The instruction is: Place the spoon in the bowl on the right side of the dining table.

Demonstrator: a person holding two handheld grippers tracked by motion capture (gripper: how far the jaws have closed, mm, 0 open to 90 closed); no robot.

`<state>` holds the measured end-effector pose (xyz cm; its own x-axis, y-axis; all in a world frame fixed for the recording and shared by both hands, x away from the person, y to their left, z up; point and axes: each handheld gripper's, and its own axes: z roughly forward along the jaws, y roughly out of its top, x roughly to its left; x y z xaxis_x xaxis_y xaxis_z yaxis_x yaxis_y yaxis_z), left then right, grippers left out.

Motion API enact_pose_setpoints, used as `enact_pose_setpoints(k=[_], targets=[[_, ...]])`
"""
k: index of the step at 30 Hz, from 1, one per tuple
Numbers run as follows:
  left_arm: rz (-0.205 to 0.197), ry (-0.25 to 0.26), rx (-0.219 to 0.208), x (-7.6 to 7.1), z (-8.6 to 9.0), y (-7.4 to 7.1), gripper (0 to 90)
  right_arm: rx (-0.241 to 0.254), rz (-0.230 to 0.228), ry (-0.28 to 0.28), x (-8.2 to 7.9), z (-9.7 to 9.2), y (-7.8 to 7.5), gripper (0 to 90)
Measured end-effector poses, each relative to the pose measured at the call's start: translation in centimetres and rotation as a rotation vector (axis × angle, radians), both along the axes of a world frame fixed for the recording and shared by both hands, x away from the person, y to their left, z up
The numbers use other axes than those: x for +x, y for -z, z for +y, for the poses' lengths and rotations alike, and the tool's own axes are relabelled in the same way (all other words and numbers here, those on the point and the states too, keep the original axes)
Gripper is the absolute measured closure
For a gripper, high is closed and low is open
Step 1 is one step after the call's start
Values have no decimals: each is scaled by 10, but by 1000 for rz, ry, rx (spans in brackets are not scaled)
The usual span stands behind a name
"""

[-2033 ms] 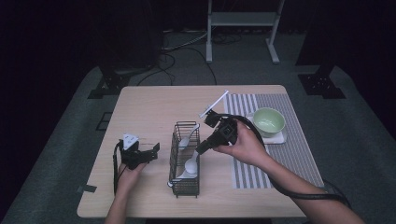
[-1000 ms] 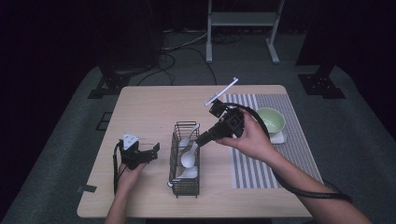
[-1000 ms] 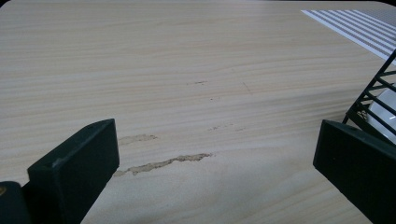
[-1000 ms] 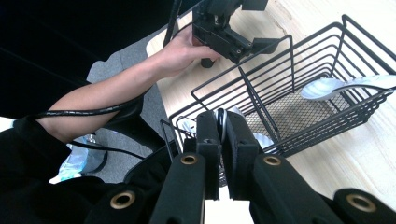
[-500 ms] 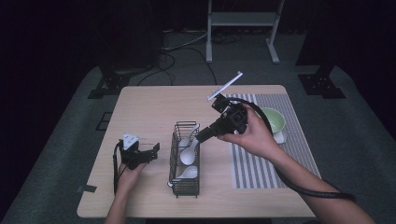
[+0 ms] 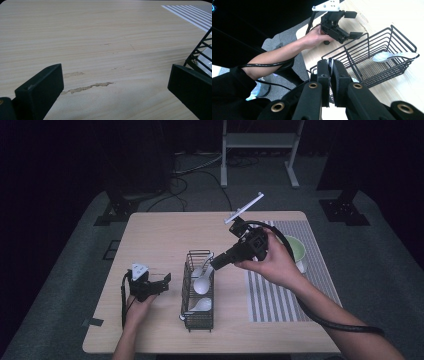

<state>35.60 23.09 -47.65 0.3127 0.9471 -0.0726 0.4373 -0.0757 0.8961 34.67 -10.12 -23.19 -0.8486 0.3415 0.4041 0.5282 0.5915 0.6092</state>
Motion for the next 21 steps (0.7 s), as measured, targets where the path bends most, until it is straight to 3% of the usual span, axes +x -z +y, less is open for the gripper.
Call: enact_pose_setpoints(k=[21], targets=[[2,0,1,0,0,0,0,15,-1,8,-1,-6,-10,855]])
